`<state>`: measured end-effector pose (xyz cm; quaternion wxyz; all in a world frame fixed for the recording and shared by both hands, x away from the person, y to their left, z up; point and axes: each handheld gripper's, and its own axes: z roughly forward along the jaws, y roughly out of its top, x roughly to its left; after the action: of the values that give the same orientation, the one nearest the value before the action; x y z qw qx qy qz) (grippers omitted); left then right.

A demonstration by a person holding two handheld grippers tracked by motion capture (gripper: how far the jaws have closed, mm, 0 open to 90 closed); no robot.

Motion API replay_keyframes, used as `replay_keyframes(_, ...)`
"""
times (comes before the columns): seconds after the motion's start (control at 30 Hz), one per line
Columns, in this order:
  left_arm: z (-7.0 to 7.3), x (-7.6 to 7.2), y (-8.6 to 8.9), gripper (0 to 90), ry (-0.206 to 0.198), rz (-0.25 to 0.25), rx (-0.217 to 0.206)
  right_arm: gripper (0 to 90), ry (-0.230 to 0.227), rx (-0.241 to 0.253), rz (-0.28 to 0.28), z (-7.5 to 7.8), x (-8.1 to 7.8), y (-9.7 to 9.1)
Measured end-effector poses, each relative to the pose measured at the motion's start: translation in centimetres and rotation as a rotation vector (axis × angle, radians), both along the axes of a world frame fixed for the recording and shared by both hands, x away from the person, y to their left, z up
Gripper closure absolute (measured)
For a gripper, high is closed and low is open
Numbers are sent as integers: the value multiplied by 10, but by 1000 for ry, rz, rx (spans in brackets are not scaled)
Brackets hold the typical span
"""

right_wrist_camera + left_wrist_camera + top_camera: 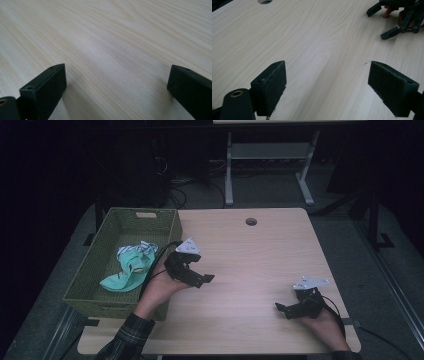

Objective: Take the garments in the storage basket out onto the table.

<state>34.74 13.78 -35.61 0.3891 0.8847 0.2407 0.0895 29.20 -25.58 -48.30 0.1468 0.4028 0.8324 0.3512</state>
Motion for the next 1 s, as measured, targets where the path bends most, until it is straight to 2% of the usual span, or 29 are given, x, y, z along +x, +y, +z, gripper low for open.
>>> replay_keyframes(0.43,7,2,21,149,-4,50,-21,20,0,-2,1,0,0,0)
replay_keyframes(0.67,6,4,27,149,5,64,-16,21,-5,-3,5,0,0,0)
replay_keyframes(1.0,9,5,40,149,-3,82,-17,20,-5,-3,5,0,0,0)
